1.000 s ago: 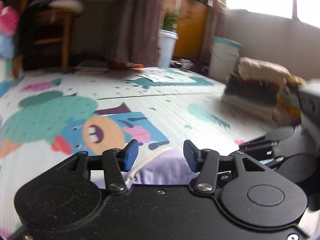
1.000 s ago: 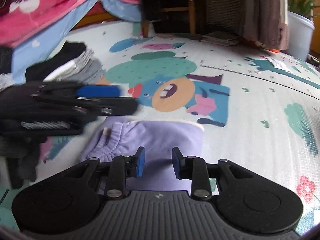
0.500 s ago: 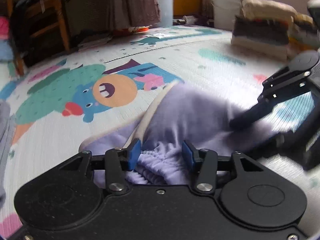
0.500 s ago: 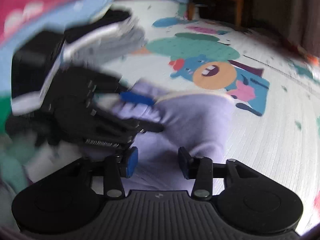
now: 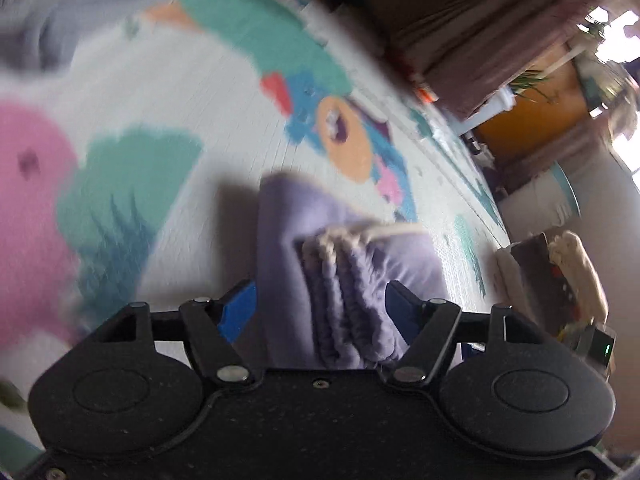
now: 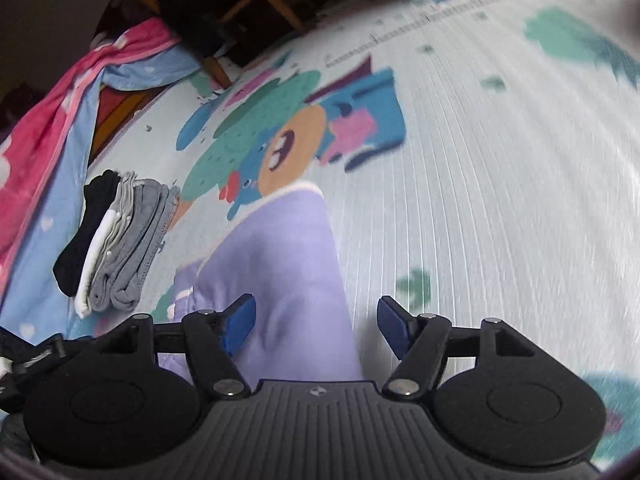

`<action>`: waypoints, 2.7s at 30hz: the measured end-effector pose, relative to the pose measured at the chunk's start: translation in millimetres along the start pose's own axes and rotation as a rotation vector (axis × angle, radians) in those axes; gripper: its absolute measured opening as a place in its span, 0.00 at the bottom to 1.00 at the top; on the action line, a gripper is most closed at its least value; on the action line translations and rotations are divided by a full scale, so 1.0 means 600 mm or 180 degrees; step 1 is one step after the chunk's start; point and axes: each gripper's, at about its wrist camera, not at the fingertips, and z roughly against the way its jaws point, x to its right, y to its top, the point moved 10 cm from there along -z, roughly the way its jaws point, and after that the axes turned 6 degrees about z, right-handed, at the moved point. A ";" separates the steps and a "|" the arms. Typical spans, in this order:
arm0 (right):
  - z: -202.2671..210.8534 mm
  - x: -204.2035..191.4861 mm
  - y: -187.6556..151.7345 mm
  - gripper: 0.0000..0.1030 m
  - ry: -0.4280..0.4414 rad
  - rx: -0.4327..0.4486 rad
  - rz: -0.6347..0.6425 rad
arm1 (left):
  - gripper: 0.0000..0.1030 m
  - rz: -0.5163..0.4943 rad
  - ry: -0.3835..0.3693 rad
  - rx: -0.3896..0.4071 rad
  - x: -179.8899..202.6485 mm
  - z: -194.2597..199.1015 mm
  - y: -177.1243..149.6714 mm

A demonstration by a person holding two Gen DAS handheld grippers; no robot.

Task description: Fold clothes

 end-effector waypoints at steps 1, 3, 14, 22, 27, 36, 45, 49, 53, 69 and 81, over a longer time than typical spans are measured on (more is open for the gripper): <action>0.000 -0.001 -0.005 0.66 0.0002 0.0007 -0.0003 | 0.70 0.0025 0.0035 -0.0016 0.001 -0.004 -0.009; 0.000 -0.002 -0.014 0.65 0.0006 0.0021 -0.0009 | 0.71 -0.0005 0.0102 -0.0001 0.012 -0.002 -0.022; -0.024 -0.034 -0.016 0.34 -0.0084 -0.0137 0.0051 | 0.32 -0.0111 0.0191 -0.0039 0.014 -0.041 -0.018; 0.000 -0.144 0.035 0.27 0.0245 -0.0064 0.0815 | 0.27 0.0385 -0.0309 0.0297 -0.009 0.048 -0.004; -0.002 -0.240 0.077 0.27 0.0592 0.0044 0.1043 | 0.27 0.0560 -0.0477 0.0726 -0.027 0.136 0.049; -0.088 -0.488 0.191 0.27 0.1477 0.0195 0.1486 | 0.27 0.0533 -0.0490 0.1932 -0.067 0.313 0.231; -0.285 -0.665 0.322 0.62 0.1432 0.0062 0.1650 | 0.37 0.0825 0.0016 0.2492 -0.148 0.334 0.389; -0.342 -0.608 0.333 0.67 0.0791 -0.0086 0.1518 | 0.49 0.0906 0.0613 0.2051 -0.225 0.261 0.367; -0.283 -0.534 0.294 0.68 0.0741 -0.0177 0.1637 | 0.54 0.0833 0.0670 0.2143 -0.241 0.279 0.299; 0.296 -0.293 0.214 1.00 -0.0620 -0.0586 0.2114 | 0.92 -0.0571 0.0387 0.1274 0.128 0.338 0.254; 0.601 -0.171 0.183 1.00 -0.1259 -0.0018 0.0909 | 1.00 -0.1929 0.0893 0.0446 0.543 0.366 0.104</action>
